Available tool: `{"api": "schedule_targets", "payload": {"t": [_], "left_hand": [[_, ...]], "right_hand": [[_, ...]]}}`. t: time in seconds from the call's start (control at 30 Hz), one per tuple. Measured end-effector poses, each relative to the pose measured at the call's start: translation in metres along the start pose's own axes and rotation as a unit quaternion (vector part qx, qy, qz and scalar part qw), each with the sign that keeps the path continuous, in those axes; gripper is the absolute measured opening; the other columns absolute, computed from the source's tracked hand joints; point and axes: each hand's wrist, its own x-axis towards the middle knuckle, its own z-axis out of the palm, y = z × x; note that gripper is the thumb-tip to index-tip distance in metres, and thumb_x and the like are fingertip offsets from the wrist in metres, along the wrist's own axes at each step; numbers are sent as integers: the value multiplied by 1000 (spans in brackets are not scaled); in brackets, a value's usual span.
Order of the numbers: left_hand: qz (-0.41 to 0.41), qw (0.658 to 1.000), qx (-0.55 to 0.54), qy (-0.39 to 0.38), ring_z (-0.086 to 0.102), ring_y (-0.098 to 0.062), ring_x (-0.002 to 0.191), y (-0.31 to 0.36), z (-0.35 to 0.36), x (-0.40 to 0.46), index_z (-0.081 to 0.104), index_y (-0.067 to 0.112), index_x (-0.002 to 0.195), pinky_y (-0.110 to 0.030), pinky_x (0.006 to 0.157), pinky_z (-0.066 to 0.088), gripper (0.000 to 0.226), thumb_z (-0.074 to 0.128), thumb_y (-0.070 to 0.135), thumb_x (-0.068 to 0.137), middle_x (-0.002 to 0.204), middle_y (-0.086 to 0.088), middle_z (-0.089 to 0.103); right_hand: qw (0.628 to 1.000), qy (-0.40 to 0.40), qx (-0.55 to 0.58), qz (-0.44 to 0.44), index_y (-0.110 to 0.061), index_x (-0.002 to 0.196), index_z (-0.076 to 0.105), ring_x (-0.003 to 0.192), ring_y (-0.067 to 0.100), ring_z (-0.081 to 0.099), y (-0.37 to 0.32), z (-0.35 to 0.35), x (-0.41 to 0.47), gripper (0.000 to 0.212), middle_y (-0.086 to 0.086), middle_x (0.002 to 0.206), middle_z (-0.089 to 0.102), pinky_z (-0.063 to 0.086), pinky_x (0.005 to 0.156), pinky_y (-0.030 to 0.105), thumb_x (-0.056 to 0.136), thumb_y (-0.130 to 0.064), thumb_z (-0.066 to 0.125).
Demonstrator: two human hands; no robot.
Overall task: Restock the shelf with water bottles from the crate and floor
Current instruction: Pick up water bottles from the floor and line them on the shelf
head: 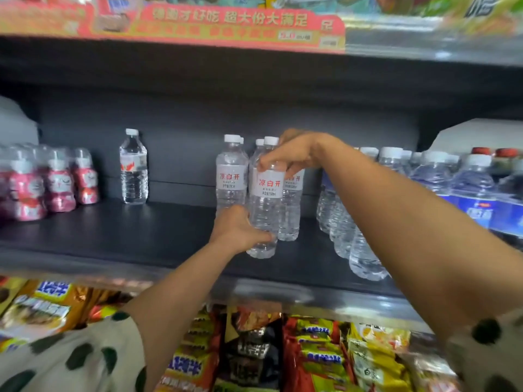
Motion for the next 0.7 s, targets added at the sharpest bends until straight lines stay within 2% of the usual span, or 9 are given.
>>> {"api": "schedule_targets", "payload": {"t": [0.07,0.17,0.27,0.4,0.5,0.63,0.7], "left_hand": [[0,1000,10,20,66,-13,81,-1,3,2,69,15,85,-22,64,48,32,85,36,66,84,2,70],[4,998,39,57,63,-13,75,-1,8,1,69,15,85,-21,60,44,36,85,42,66,83,3,69],[1,993,77,88,61,-15,72,2,10,2,62,17,75,-23,61,44,40,85,48,64,78,2,65],[-8,990,93,106,54,-14,67,3,13,3,51,19,65,-24,58,40,42,84,46,67,74,3,59],[-13,990,92,109,55,-15,70,2,14,4,54,17,69,-25,61,40,41,83,45,68,81,-1,65],[-24,990,88,112,64,-21,83,0,16,6,65,11,87,-26,63,44,40,83,43,70,90,-3,68],[-22,989,89,119,64,-22,83,-1,17,5,63,10,85,-29,64,48,41,83,43,71,89,-4,67]], "right_hand": [[1000,-15,-24,8,-11,86,64,83,19,71,-2,0,6,20,6,87,70,59,72,27,77,-24,76],[998,-33,-52,33,-5,102,65,82,23,73,-4,-4,17,38,15,100,70,60,79,34,75,-27,79],[999,-12,-49,21,-4,97,66,80,22,73,0,-3,22,33,12,97,71,60,77,34,74,-24,79],[999,26,-45,8,-4,93,66,76,18,73,8,1,26,33,8,89,73,61,73,34,71,-25,79],[999,24,-46,6,-5,92,65,77,19,73,7,2,26,33,8,91,72,61,72,33,72,-27,80],[999,40,-28,12,-4,100,61,78,22,72,2,9,28,45,11,96,70,61,69,34,69,-27,83],[998,54,-19,21,-4,104,59,77,24,72,2,13,28,50,13,99,69,61,68,35,67,-27,84]]}}
